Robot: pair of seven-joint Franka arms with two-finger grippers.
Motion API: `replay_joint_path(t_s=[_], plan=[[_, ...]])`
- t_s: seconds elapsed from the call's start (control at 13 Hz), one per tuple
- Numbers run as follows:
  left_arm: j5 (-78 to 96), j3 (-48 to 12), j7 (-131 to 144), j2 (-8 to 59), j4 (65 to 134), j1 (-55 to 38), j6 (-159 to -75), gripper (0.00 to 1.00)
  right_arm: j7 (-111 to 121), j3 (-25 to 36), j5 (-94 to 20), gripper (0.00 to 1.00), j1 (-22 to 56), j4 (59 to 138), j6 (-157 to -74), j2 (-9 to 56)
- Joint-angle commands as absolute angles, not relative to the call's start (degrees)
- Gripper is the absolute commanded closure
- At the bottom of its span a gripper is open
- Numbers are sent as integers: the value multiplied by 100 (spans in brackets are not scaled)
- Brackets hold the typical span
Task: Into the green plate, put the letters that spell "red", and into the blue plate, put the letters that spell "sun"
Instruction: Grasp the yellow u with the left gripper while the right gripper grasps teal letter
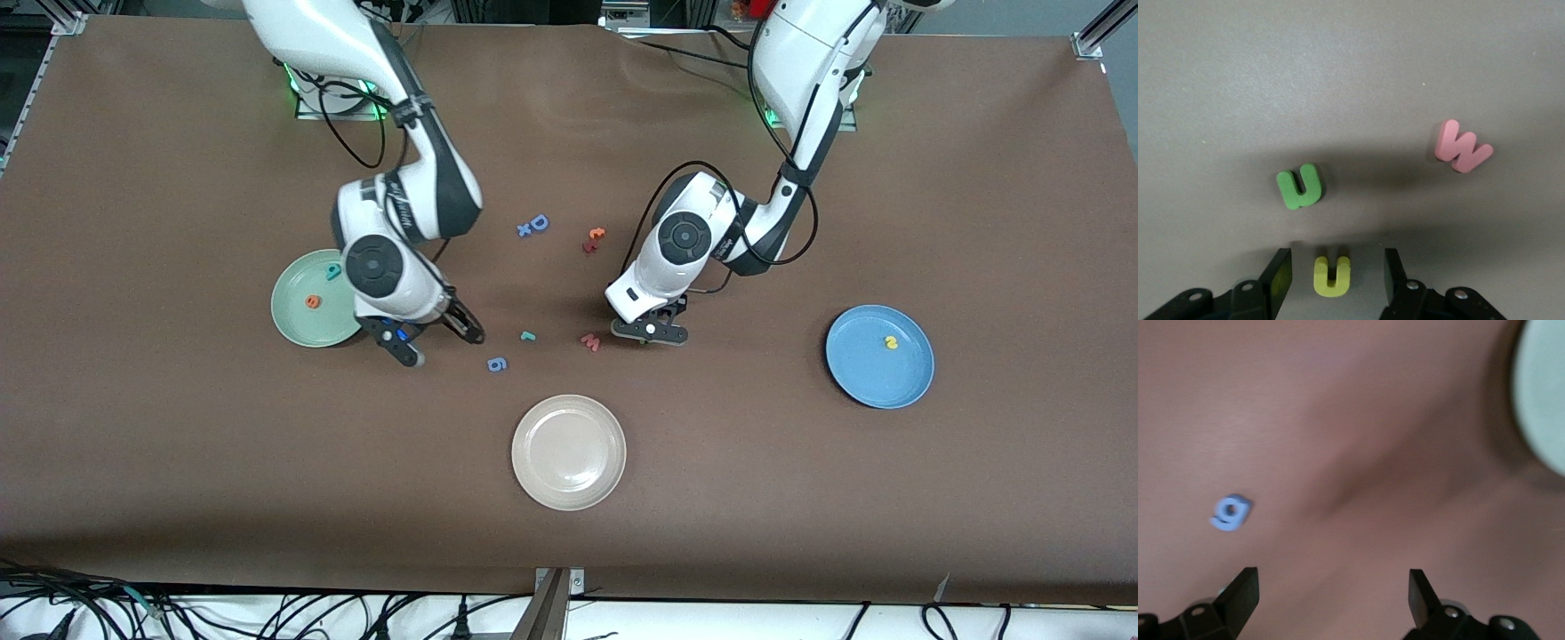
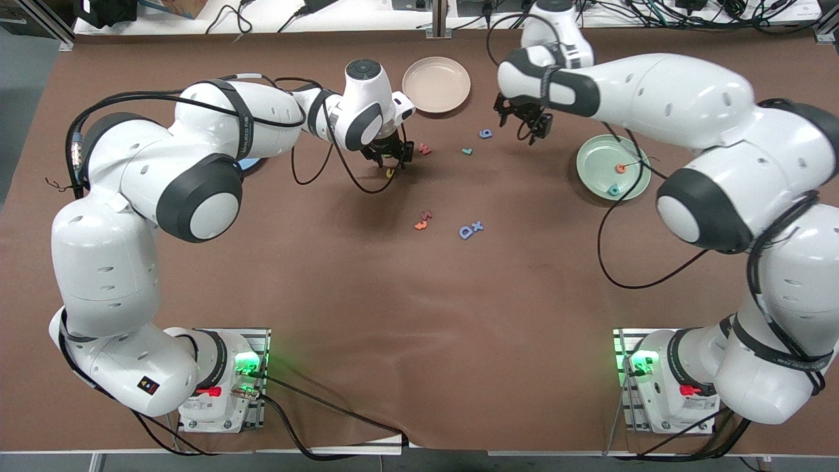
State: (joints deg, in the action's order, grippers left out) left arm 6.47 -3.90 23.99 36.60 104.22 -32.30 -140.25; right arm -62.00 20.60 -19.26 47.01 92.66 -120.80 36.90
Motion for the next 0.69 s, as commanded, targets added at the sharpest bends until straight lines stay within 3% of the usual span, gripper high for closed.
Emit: replay_joint_path(t_s=[0.0,0.54,0.62], plan=[[782,-281,2417,3411,10651,-3392,-13904,36,-7029,2110,-2021,1,4904,8300,-12426,4585],[721,-202,2399,3375,10854,-3410,-13913,40,-7919,1617,-2303,5,4913,7972,-13060,5185],[721,-193,2399,3384,10854,-3401,-13922,40,-7936,1600,-2303,10,4922,7972,-13069,5220]])
